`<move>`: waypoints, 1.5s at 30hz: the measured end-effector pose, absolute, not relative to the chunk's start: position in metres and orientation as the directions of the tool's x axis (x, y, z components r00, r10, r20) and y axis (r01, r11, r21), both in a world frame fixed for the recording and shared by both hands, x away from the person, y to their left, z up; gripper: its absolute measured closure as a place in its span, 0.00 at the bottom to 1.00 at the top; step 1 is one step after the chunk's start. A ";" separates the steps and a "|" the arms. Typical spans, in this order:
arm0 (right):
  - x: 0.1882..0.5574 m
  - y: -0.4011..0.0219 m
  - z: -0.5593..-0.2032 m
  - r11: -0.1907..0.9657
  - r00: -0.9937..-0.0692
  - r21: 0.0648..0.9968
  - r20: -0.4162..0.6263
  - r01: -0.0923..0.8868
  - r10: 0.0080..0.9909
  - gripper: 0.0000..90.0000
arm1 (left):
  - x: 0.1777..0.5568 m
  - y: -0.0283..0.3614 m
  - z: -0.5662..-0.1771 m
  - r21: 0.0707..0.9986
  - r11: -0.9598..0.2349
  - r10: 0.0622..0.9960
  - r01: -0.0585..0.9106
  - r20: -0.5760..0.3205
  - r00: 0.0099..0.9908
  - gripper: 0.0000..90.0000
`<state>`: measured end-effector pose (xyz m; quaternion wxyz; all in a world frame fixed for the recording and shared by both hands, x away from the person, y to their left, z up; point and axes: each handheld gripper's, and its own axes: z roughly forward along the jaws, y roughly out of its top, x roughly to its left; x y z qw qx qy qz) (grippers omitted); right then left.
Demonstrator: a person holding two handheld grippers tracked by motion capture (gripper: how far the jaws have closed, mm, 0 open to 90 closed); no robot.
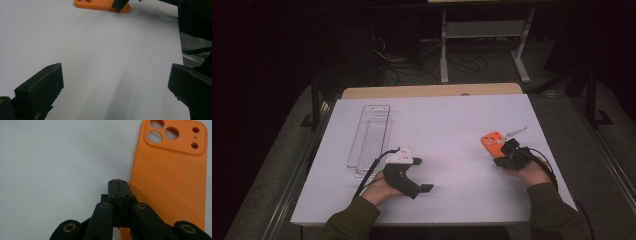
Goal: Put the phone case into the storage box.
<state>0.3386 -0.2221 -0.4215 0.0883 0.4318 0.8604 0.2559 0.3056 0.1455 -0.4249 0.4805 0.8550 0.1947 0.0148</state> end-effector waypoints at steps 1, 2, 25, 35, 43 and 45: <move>0.338 -0.223 -0.420 0.488 -0.612 0.532 0.074 0.692 0.787 0.98 | 0.305 0.145 -0.425 0.832 -0.454 0.349 0.320 -0.164 0.923 0.00; 0.338 -0.224 -0.416 0.482 -0.625 0.566 0.077 0.669 0.777 0.97 | 0.305 0.145 -0.425 0.832 -0.454 0.349 0.320 -0.164 0.923 0.00; 0.293 -0.206 -0.414 0.313 -0.673 0.816 0.121 0.487 0.730 0.08 | 0.302 0.146 -0.425 0.837 -0.447 0.352 0.316 -0.160 0.922 0.00; 0.282 -0.202 -0.425 0.320 -0.701 0.821 0.131 0.473 0.701 0.00 | 0.302 0.148 -0.426 0.838 -0.448 0.358 0.311 -0.151 0.922 0.00; 0.283 -0.201 -0.424 0.337 -0.710 0.826 0.104 0.452 0.697 0.00 | 0.303 0.149 -0.425 0.834 -0.445 0.366 0.326 -0.163 0.916 0.00; 0.283 -0.201 -0.423 0.337 -0.709 0.824 0.107 0.455 0.697 0.00 | 0.304 0.150 -0.425 0.831 -0.449 0.366 0.328 -0.164 0.916 0.00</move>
